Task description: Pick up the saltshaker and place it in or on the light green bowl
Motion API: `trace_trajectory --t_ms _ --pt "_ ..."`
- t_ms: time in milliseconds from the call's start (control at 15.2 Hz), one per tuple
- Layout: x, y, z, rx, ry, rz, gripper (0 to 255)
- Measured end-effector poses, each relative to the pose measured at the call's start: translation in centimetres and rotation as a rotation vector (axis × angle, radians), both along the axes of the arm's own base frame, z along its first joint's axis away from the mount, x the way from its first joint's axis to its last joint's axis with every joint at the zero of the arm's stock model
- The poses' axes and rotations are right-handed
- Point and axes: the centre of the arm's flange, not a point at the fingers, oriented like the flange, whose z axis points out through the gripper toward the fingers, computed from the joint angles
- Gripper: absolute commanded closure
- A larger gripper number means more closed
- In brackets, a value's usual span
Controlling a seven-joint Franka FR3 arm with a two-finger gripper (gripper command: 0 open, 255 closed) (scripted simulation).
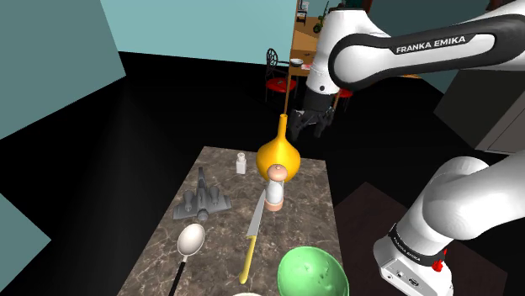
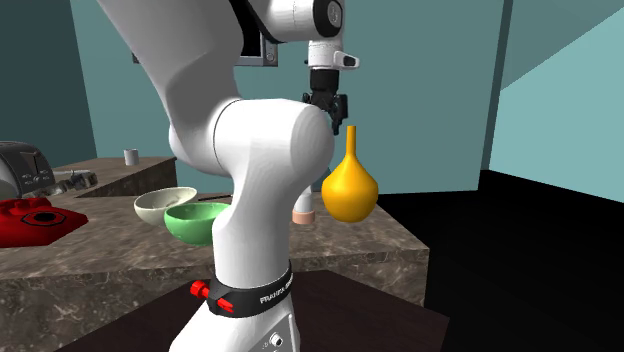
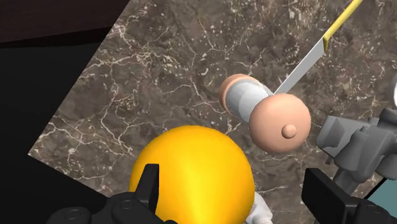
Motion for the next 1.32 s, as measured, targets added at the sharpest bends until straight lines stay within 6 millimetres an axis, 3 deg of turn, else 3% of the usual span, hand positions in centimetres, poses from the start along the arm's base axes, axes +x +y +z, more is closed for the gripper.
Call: trace_trajectory --t_ms 594,1056,1320 --pt "1.5 7.5 -7.8 0.020 0.073 -0.014 0" --pt "1.5 8.4 -11.5 0.021 0.077 -0.016 0" --pt "1.5 8.3 -11.9 0.021 0.076 -0.016 0"
